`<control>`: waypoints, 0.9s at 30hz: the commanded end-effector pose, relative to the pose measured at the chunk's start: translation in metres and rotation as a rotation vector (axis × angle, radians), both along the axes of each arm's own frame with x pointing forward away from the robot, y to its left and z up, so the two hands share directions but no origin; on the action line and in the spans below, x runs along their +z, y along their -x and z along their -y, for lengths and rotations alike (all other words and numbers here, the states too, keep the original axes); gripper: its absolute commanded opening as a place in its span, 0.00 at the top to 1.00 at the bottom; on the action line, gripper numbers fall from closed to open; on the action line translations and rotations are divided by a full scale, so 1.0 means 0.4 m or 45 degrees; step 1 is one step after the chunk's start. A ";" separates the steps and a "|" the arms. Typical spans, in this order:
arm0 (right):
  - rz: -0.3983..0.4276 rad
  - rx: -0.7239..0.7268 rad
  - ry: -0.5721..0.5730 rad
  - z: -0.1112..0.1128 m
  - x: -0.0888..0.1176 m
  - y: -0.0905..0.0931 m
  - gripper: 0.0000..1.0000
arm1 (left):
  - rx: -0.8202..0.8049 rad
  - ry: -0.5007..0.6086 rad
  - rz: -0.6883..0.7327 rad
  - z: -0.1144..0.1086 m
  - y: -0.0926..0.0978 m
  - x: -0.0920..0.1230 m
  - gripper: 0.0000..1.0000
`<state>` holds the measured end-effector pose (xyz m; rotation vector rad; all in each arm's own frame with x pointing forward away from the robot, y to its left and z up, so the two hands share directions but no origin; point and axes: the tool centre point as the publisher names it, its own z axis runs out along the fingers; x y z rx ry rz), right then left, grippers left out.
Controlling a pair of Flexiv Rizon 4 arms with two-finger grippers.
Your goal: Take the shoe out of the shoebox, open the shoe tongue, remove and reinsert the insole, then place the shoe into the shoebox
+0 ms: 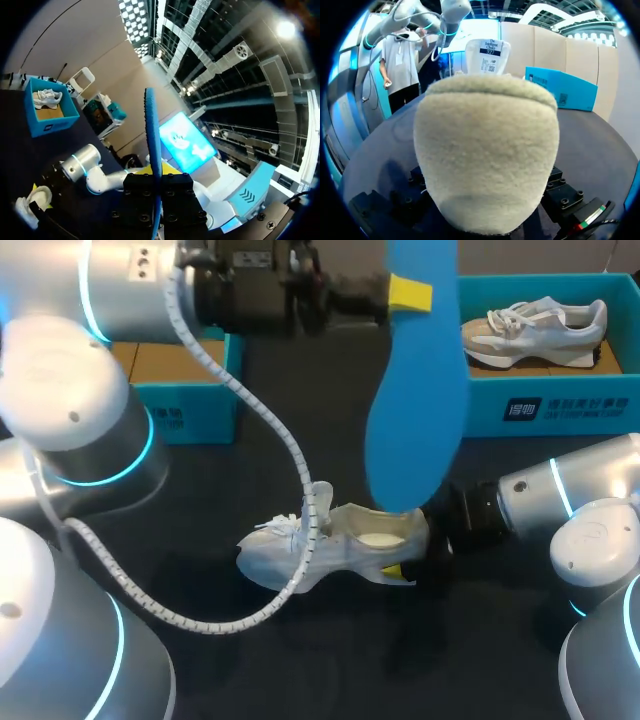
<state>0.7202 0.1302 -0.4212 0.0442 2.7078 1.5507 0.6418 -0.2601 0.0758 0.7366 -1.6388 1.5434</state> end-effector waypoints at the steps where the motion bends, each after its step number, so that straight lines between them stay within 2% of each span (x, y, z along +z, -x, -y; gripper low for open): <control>1: 0.000 -0.001 0.008 -0.004 -0.002 0.003 1.00 | 0.015 -0.022 -0.002 -0.036 0.022 0.004 1.00; 11: 0.000 -0.001 0.008 -0.004 -0.002 0.003 1.00 | 0.001 0.000 -0.023 -0.056 0.059 0.011 1.00; 27: 0.000 -0.001 0.008 -0.004 -0.002 0.003 1.00 | -0.054 0.018 -0.093 -0.039 0.118 -0.001 1.00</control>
